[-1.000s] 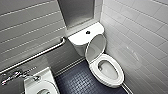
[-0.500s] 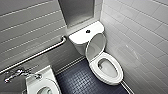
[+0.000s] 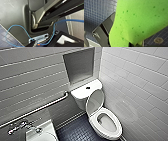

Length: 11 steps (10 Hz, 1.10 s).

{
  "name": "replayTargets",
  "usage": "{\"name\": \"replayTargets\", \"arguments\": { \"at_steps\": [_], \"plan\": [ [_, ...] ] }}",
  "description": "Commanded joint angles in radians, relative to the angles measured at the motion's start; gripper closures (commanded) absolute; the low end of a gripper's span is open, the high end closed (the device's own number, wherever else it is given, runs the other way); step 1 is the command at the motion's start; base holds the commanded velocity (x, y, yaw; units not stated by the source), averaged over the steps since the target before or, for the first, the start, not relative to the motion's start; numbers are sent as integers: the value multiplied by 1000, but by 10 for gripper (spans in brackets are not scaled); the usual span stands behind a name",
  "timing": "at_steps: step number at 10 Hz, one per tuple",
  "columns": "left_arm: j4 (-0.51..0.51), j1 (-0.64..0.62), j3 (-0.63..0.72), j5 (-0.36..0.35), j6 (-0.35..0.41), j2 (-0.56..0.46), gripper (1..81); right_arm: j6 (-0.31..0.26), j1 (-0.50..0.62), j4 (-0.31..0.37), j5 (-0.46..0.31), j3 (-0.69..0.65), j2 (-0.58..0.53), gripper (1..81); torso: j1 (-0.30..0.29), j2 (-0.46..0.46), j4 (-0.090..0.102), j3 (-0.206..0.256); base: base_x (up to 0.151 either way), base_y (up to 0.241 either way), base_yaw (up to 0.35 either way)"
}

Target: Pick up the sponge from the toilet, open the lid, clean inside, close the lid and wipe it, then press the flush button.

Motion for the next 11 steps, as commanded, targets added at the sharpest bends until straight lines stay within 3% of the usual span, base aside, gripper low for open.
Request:
{"name": "replayTargets", "arguments": {
  "at_steps": [1, 2, 3, 4, 5, 7, 8, 11],
  "plan": [
    [-10, 2, 30, 86, 0, -19, 10, -23, -33, -13, -238, -129, 52, 811, 0, 0, 0, 86, 0, 0, 0],
    [-25, -9, 30, 88, -3, -24, 10, -36, -45, -13, -250, -173, 76, 811, -1, 0, 0, 31, 0, 0, 0],
    [-41, -18, 30, 88, -3, -27, 10, -67, -63, -13, -281, -217, 101, 811, -2, 0, 0, 62, 0, 0, 0],
    [-44, -22, 33, 88, -3, -28, 10, -114, -82, -11, -322, -259, 126, 811, -67, 99, 0, 73, 0, 0, 0],
    [-44, -29, 40, 88, -2, -28, 10, -148, -102, -8, -350, -309, 146, 811, -68, 101, 0, 77, 0, 0, 0],
    [-44, -35, 41, 89, -2, -28, 10, -153, -132, -6, -367, -414, 185, 811, -94, 142, 0, 85, 0, 0, 0],
    [-45, -36, 41, 89, -2, -31, 10, -153, -148, -8, -367, -467, 213, 811, -52, 76, 0, 86, 0, 0, 0],
    [-82, -74, 41, 83, -3, -39, 10, -142, -154, -13, -367, -635, 302, 811, -81, 121, 0, 86, 0, 0, 0]
  ]
}}
